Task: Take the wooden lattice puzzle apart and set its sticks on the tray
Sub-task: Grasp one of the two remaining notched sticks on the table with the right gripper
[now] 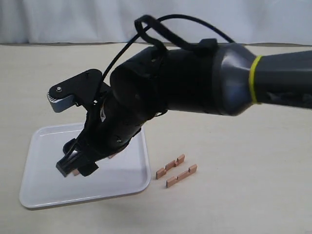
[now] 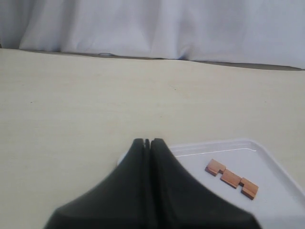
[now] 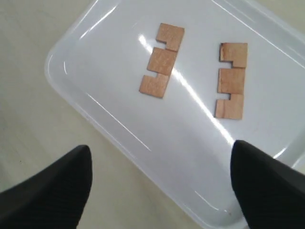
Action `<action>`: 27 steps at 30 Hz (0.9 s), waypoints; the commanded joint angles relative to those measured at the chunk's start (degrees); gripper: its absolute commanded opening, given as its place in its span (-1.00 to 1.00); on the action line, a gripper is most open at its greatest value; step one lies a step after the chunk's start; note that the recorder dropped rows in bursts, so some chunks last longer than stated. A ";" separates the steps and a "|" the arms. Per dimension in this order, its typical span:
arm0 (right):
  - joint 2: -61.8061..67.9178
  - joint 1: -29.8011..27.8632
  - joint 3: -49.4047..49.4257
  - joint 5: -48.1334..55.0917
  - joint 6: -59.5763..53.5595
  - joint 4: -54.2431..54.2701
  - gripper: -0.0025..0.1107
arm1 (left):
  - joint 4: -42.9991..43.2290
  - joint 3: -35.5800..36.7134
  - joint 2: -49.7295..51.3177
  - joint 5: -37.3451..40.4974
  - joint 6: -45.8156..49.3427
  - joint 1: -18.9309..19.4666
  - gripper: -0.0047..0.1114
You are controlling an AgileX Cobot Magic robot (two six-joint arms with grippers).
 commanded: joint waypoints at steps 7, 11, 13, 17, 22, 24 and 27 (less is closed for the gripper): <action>-9.27 -0.05 2.07 10.79 5.77 -15.46 0.37 | 0.16 0.16 -0.08 -0.61 -0.42 -0.06 -0.92; -12.05 -0.05 4.55 16.78 13.29 -24.30 0.54 | 0.16 0.16 -0.08 -0.61 -0.42 -0.06 -0.92; -13.30 -0.05 7.15 18.89 17.69 -28.91 0.71 | 0.16 0.16 -0.08 -0.61 -0.42 -0.06 -0.92; -14.50 -0.80 13.44 19.85 18.75 -31.08 0.89 | 0.16 0.16 -0.08 -0.41 -0.42 -0.06 -0.92; -14.50 -5.51 21.17 13.63 14.45 -22.67 0.89 | 0.16 0.16 -0.08 -0.41 -0.42 -0.06 -0.92; -14.50 -8.08 24.08 8.90 12.42 -19.15 0.89 | 0.16 0.16 -0.08 -0.41 -0.42 -0.06 -0.92; -14.50 -10.97 27.43 2.71 11.87 -16.50 0.89 | 0.16 0.16 -0.08 -0.41 -0.42 -0.06 -0.92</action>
